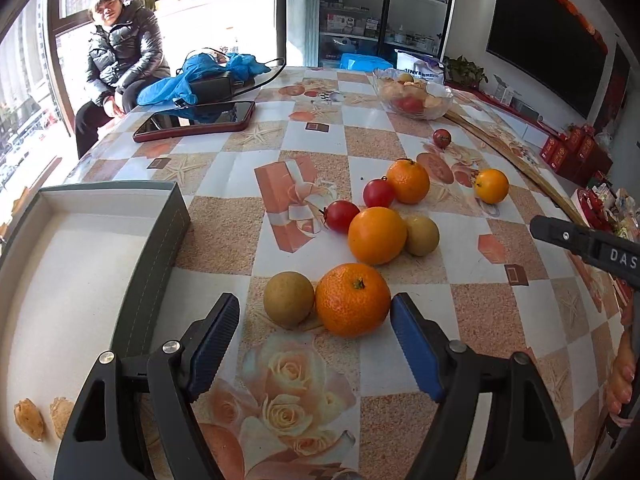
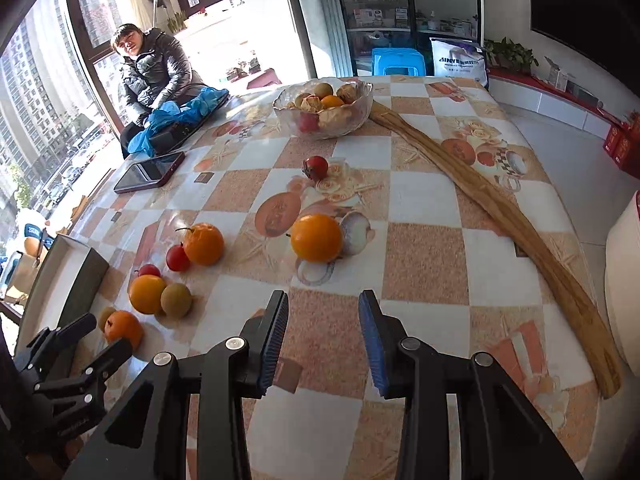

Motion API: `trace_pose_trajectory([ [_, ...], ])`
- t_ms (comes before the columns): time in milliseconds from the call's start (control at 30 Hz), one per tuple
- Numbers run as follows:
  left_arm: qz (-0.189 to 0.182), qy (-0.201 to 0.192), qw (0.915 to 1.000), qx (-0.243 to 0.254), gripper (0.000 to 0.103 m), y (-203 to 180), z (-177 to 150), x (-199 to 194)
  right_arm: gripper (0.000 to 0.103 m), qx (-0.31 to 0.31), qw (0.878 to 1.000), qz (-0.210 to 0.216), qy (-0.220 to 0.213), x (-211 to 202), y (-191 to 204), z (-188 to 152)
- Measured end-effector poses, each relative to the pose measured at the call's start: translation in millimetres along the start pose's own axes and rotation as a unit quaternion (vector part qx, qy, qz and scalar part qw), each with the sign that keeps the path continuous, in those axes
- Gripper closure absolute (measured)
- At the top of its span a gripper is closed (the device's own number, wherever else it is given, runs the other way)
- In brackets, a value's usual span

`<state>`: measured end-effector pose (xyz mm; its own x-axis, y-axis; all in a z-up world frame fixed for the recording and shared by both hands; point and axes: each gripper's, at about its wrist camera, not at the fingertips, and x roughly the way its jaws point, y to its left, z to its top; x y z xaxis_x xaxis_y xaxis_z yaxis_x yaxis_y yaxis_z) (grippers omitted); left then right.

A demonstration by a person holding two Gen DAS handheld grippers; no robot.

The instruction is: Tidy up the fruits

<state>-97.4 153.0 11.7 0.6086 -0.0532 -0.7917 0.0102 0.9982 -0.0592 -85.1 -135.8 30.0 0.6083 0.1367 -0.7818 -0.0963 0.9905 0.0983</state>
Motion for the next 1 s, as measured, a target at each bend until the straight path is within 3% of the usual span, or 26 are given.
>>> trace_pose_trajectory([
  [67,0.008,0.005,0.9999,0.005,0.022,-2.5,1.9,8.4,0.064,0.003,1.000,0.000,0.013,-0.4,-3.9,-15.2],
  [100,0.012,0.003,0.9999,0.010,0.023,-4.3,2.6,9.4,0.059,0.002,1.000,-0.003,0.019,0.4,-5.2,-19.8],
  [167,0.014,0.000,0.9998,0.016,0.035,-7.4,2.2,8.1,0.051,0.003,1.000,-0.009,0.027,2.9,-8.5,-23.5],
  [233,0.019,0.002,0.9997,0.017,0.035,-9.0,-0.8,6.2,0.037,0.011,1.000,-0.007,0.026,4.0,-11.1,-20.9],
  [433,0.014,0.003,0.9997,0.020,0.034,-6.9,-11.3,-3.0,0.036,-0.004,1.000,0.006,0.017,25.1,8.5,3.2],
  [567,0.006,-0.004,0.9999,0.015,0.024,2.1,-13.6,-9.3,0.036,-0.031,0.999,0.017,0.014,43.9,31.9,11.4],
  [700,-0.001,-0.015,0.9998,0.013,0.024,10.1,-16.3,-17.2,0.036,-0.040,0.999,0.023,-0.002,57.2,41.9,22.4],
  [767,-0.001,-0.017,0.9998,0.011,0.024,12.5,-16.8,-19.2,0.052,-0.040,0.999,0.020,-0.007,62.5,42.7,27.7],
  [800,-0.002,-0.019,0.9998,0.011,0.024,13.6,-16.7,-19.7,0.067,-0.042,0.999,0.011,-0.007,64.1,42.8,29.8],
  [867,-0.003,-0.022,0.9997,0.008,0.024,16.0,-14.9,-20.2,0.070,-0.033,0.999,0.015,-0.005,62.3,39.0,31.5],
  [900,-0.004,-0.024,0.9997,0.005,0.024,17.1,-14.2,-20.5,0.078,-0.027,1.000,0.014,-0.008,59.1,35.3,30.5],
  [933,-0.007,-0.026,0.9996,0.001,0.024,18.0,-13.2,-20.3,0.094,-0.022,1.000,0.013,-0.009,55.3,31.5,27.8],
  [1000,-0.011,-0.027,0.9996,-0.001,0.024,18.1,-11.3,-18.0,0.094,-0.005,1.000,0.027,0.000,48.8,21.6,20.0],
])
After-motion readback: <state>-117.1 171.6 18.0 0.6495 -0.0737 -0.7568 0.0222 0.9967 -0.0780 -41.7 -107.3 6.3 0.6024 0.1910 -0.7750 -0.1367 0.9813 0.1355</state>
